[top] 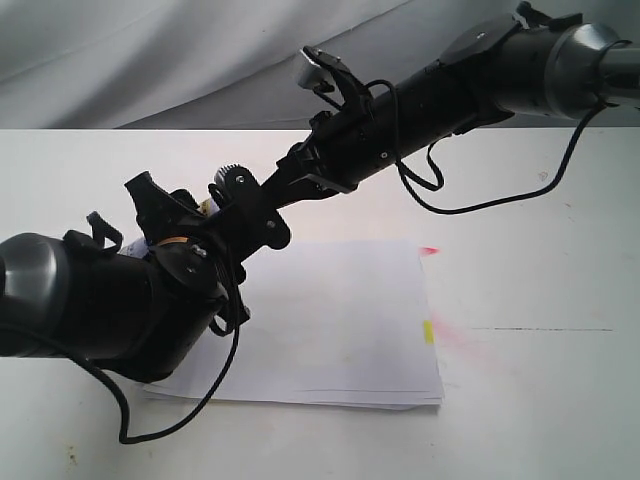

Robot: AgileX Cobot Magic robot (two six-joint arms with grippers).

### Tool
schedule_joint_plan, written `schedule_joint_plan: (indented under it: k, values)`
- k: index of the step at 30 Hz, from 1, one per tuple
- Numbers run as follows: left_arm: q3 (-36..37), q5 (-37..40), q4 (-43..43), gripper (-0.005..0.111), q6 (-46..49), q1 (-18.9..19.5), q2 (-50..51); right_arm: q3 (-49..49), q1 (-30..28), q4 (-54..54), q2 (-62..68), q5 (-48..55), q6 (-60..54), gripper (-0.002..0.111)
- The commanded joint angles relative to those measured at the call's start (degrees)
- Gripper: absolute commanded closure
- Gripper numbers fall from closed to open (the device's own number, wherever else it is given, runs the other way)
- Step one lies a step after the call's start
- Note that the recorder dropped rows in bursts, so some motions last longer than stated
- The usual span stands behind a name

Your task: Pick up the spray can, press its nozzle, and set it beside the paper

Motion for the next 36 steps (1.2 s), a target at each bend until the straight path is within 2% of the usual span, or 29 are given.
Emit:
schedule_joint_plan:
  k: [1, 31, 36]
  values:
    - [-0.6, -0.6, 4.4, 0.107, -0.3, -0.4, -0.8, 0.2, 0.8, 0.6, 0.3, 1.1, -0.7, 0.108]
    - [-0.6, -0.7, 4.4, 0.107, -0.6, -0.4, -0.8, 0.2, 2.1, 0.4, 0.3, -0.2, -0.5, 0.108]
    - [-0.6, -0.7, 4.2, 0.107, -2.1, -0.4, -0.8, 0.2, -0.1, -0.2, -1.2, 1.5, -0.5, 0.108]
